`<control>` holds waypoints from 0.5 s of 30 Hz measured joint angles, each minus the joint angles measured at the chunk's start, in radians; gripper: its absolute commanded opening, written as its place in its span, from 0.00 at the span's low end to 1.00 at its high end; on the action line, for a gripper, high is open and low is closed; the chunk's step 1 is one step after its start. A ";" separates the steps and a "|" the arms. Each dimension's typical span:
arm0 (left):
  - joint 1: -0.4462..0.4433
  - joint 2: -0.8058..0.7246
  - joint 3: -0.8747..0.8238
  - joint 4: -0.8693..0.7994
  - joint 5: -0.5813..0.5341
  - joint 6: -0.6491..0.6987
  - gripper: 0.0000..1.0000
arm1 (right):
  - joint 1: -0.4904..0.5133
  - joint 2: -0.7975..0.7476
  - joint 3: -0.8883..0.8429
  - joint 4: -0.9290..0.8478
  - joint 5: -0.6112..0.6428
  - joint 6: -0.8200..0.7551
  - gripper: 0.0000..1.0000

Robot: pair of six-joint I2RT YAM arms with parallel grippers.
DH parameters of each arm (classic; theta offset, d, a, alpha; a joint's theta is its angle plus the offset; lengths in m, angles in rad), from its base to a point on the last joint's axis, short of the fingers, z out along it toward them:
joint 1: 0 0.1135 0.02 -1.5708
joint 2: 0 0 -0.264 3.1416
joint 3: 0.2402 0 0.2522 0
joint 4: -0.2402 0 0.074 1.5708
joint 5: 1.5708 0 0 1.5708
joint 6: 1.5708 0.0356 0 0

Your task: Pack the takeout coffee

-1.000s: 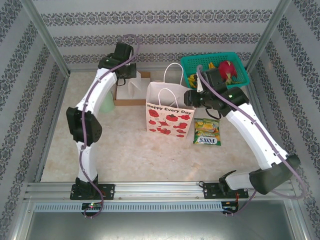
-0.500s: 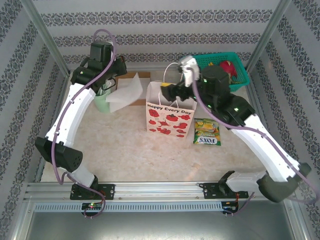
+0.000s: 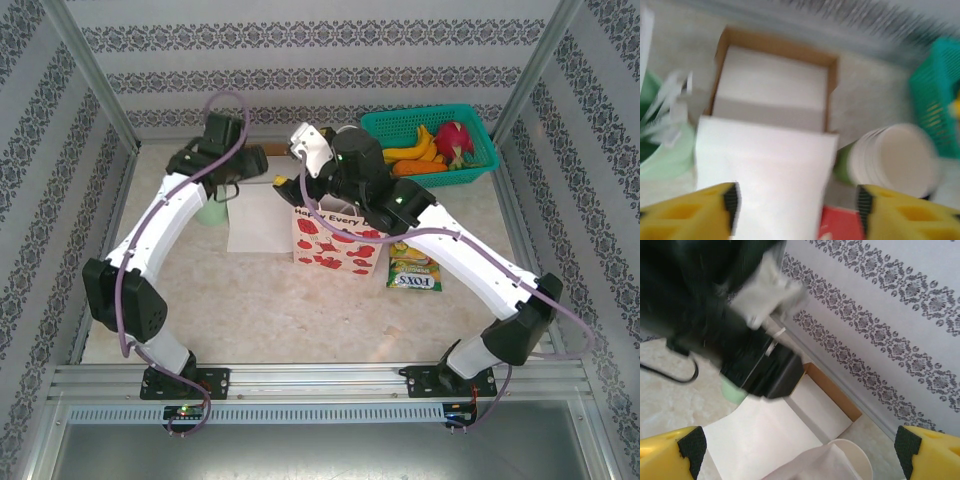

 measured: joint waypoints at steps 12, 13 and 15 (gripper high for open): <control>0.000 0.115 -0.358 0.188 0.053 0.119 1.00 | 0.000 -0.140 -0.138 0.027 0.104 0.055 0.98; -0.001 0.138 -0.357 0.196 0.052 0.121 1.00 | 0.000 -0.141 -0.141 0.029 0.109 0.057 0.98; -0.008 0.196 -0.356 0.206 0.043 0.125 1.00 | 0.000 -0.144 -0.147 0.029 0.117 0.061 0.98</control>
